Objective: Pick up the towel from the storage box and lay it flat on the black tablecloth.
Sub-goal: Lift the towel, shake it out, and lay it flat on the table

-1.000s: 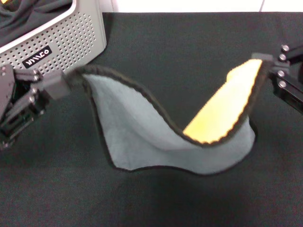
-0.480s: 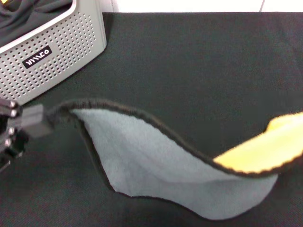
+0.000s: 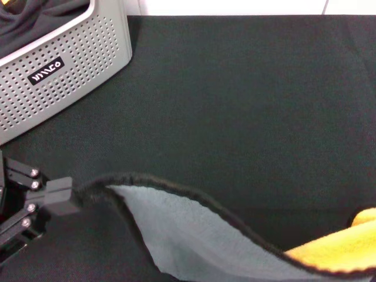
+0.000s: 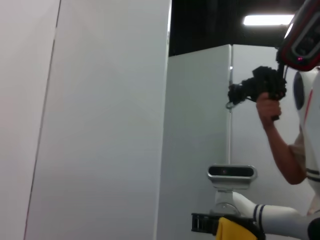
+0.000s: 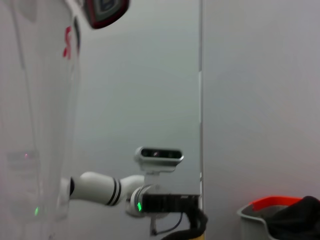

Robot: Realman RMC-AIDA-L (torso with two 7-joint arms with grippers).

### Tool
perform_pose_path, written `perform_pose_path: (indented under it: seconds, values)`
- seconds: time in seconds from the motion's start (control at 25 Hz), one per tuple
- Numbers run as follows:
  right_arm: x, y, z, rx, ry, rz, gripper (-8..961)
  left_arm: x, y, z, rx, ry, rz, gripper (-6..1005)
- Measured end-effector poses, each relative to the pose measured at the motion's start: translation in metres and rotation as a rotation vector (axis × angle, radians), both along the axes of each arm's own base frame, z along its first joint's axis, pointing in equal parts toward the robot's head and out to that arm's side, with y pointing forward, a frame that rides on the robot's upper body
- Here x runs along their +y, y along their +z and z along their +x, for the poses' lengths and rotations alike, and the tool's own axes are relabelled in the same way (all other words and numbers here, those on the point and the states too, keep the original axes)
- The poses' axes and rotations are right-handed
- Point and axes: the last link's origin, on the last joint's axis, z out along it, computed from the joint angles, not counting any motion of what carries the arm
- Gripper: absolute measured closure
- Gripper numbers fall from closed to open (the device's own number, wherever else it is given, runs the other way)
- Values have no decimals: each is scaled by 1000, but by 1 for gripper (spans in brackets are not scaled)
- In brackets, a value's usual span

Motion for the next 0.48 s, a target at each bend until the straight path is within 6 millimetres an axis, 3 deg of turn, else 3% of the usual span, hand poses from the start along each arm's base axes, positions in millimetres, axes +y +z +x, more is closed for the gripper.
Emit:
perform_pose_path:
  seconds: [0.2,0.48]
  values:
    - [17,-13,28,56,-155,13,925,23,-16,-14,-1,54,-23,990]
    - [66,-43,55,5,-341,14,921,75,-53,-16,-1,112,-46,990]
